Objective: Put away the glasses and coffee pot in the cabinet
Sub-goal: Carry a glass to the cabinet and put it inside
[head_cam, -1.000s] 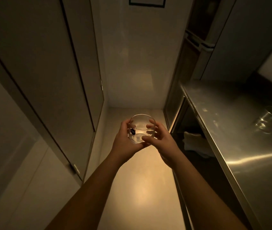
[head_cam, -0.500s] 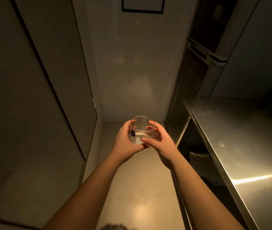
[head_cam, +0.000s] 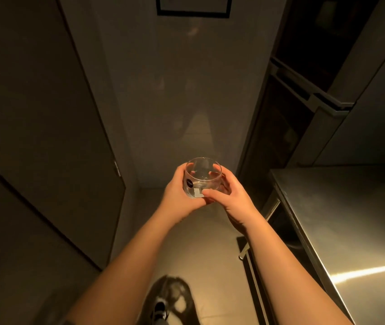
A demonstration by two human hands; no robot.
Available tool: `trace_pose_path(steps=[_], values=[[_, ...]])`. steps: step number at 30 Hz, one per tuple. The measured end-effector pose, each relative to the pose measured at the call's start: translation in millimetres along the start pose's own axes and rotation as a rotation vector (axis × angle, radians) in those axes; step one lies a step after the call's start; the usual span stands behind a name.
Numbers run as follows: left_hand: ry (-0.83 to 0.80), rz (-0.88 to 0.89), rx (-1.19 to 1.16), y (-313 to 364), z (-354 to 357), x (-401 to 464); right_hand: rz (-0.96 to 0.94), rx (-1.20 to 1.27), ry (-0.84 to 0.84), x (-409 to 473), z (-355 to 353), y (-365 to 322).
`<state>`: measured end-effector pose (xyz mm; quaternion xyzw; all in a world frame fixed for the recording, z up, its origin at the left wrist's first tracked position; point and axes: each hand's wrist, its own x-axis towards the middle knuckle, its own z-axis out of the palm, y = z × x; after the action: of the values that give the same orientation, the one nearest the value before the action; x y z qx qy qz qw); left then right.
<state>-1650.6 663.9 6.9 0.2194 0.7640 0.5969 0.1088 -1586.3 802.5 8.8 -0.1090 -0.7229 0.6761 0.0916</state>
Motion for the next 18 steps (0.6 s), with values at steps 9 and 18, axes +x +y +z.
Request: trace_pose_path(steps=[9, 18], values=[[-0.087, -0.023, -0.037, -32, -15, 146, 0.020, -0.064, 0.073, 136, -4, 5], [-0.193, 0.040, -0.139, -36, -18, 309, 0.049, 0.033, 0.206, 268, -26, -18]])
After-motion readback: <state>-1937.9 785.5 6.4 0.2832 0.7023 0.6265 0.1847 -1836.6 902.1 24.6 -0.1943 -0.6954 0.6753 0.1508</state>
